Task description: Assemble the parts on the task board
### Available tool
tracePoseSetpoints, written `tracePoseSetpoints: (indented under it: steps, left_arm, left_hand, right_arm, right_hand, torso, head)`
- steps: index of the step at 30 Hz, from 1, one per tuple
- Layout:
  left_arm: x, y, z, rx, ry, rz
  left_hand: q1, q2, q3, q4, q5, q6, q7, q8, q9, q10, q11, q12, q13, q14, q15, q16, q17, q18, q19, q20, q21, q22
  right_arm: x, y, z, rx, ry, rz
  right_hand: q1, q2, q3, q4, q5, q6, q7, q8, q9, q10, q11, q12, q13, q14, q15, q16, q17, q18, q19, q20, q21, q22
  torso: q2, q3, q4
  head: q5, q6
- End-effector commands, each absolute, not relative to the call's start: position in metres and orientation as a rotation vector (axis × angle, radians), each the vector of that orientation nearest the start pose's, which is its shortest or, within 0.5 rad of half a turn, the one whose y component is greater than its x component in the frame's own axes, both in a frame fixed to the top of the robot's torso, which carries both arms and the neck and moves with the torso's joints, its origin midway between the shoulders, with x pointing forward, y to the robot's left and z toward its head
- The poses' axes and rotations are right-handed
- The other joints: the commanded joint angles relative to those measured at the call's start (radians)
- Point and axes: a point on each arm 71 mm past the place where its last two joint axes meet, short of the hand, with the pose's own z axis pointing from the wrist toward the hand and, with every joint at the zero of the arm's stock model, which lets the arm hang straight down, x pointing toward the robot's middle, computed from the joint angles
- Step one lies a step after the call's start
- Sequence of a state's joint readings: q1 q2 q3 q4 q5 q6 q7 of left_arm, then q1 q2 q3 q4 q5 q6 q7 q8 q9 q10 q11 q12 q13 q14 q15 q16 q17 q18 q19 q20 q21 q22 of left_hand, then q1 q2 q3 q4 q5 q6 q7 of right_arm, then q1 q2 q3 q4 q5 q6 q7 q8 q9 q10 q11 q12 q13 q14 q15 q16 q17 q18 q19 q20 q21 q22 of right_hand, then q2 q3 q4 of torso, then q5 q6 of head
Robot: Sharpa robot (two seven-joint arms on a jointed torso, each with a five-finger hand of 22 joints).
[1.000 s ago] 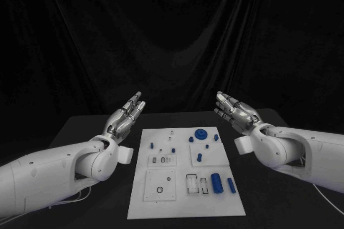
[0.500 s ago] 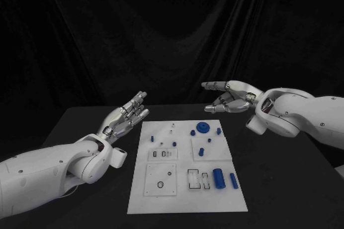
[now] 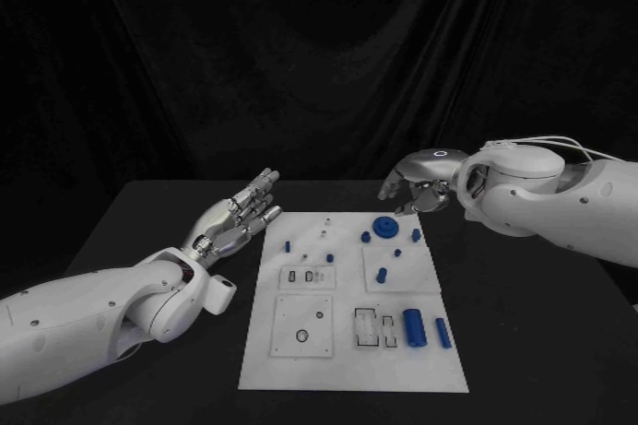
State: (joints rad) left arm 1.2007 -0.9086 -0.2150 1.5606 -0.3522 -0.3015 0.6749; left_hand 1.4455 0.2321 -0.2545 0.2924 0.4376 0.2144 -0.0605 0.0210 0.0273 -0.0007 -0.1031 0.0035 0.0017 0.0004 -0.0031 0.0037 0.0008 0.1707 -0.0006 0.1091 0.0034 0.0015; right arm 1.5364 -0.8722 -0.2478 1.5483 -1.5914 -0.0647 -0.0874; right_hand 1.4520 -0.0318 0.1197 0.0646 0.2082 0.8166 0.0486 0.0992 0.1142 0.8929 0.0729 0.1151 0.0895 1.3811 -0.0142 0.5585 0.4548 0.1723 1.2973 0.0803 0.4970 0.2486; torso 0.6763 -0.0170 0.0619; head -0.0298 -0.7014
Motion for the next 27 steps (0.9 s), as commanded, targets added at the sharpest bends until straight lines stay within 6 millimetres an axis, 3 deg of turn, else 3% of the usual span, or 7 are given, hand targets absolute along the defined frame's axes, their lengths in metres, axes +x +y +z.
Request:
tracePoseSetpoints:
  steps: [1,3,5,8,13,24,27]
  left_arm:
    - [0.441,0.219,-0.198,-0.447,1.287,-1.703]
    - [0.441,0.220,-0.198,-0.449,1.291,-1.704]
    - [0.441,0.220,-0.198,-0.450,1.295,-1.706]
    - [0.441,0.220,-0.198,-0.452,1.299,-1.711]
    - [0.440,0.221,-0.198,-0.455,1.305,-1.714]
    - [0.440,0.223,-0.199,-0.459,1.311,-1.712]
    - [0.440,0.222,-0.199,-0.459,1.312,-1.713]
  left_hand:
    - [0.015,0.001,0.006,0.000,0.014,-0.001,0.008,0.005,0.000,0.001,0.009,-0.004,-0.002,0.000,0.012,-0.004,-0.001,0.005,0.001,0.011,-0.003,-0.001]
    - [0.018,0.002,0.006,-0.001,0.021,-0.001,0.010,0.005,0.000,0.001,0.011,-0.004,-0.002,0.000,0.013,-0.004,-0.001,0.006,0.001,0.012,-0.003,-0.001]
    - [0.026,0.002,0.008,-0.001,0.040,-0.003,0.012,0.005,0.000,0.001,0.013,-0.004,-0.002,0.000,0.018,-0.004,-0.001,0.006,0.001,0.016,-0.003,-0.001]
    - [0.035,-0.003,0.009,-0.002,0.055,-0.006,0.013,0.005,-0.001,0.001,0.014,-0.004,-0.002,0.000,0.022,-0.004,-0.001,0.006,0.001,0.021,-0.003,-0.001]
    - [0.051,-0.019,0.007,-0.003,0.084,-0.004,0.014,0.005,0.000,0.001,0.015,-0.004,-0.002,0.000,0.024,-0.004,-0.001,0.006,0.001,0.027,-0.003,-0.001]
    - [0.069,-0.026,0.013,-0.005,0.118,-0.002,0.021,0.006,0.000,0.001,0.022,-0.004,-0.002,0.000,0.029,-0.004,-0.001,0.007,0.001,0.035,-0.003,-0.001]
    - [0.072,-0.027,0.014,-0.005,0.123,0.001,0.022,0.006,0.001,0.001,0.024,-0.004,-0.002,0.000,0.030,-0.004,-0.001,0.007,0.001,0.036,-0.003,-0.001]
  right_arm:
    - [0.503,-0.209,-0.114,-0.643,1.636,0.279]
    - [0.503,-0.206,-0.118,-0.653,1.626,0.286]
    - [0.503,-0.204,-0.123,-0.658,1.619,0.297]
    - [0.502,-0.203,-0.132,-0.661,1.614,0.315]
    - [0.500,-0.202,-0.147,-0.659,1.607,0.346]
    - [0.499,-0.202,-0.168,-0.659,1.607,0.383]
    - [0.499,-0.201,-0.172,-0.661,1.606,0.390]
  right_hand:
    - [-0.012,0.000,0.002,-0.005,-0.004,0.008,-0.001,-0.007,0.002,0.014,0.001,-0.007,-0.002,-0.004,-0.001,0.020,0.019,0.006,-0.004,-0.003,0.017,0.017]
    - [-0.014,0.000,0.012,-0.011,-0.001,0.021,0.005,-0.013,0.007,0.039,-0.002,-0.013,-0.003,0.004,-0.008,0.048,0.043,0.006,-0.003,-0.005,0.046,0.045]
    - [-0.021,-0.004,0.019,-0.012,-0.004,0.027,0.033,-0.021,0.009,0.068,-0.008,-0.017,-0.004,0.027,-0.018,0.081,0.067,0.007,0.008,-0.008,0.081,0.075]
    - [-0.038,-0.011,0.022,-0.004,-0.017,0.032,0.044,-0.028,0.010,0.095,-0.009,-0.022,-0.006,0.044,-0.025,0.114,0.093,0.008,0.011,-0.013,0.120,0.111]
    - [-0.052,-0.020,0.024,0.005,-0.031,0.035,0.057,-0.032,0.010,0.108,-0.010,-0.035,-0.010,0.068,-0.030,0.236,0.216,0.007,0.004,-0.018,0.168,0.157]
    - [-0.057,-0.022,0.030,0.012,-0.022,0.057,0.075,-0.028,0.013,0.127,-0.002,-0.038,-0.009,0.068,-0.026,0.290,0.272,-0.002,-0.006,-0.015,0.243,0.249]
    - [-0.057,-0.021,0.039,0.015,0.006,0.063,0.082,-0.030,0.012,0.129,0.005,-0.043,-0.011,0.065,-0.022,0.307,0.289,-0.003,-0.017,-0.013,0.270,0.282]
  torso:
    - [0.022,-0.0081,0.0102]
    - [0.029,-0.0094,0.0118]
    - [0.036,-0.0108,0.0155]
    - [0.051,-0.0133,0.0302]
    - [0.065,-0.0139,0.0468]
    - [0.077,-0.0153,0.0557]
    - [0.077,-0.0155,0.0569]
  head:
    - [-0.006,0.004]
    - [-0.007,0.009]
    - [-0.012,0.013]
    - [-0.028,0.024]
    - [-0.044,0.030]
    - [-0.055,0.039]
    - [-0.057,0.038]
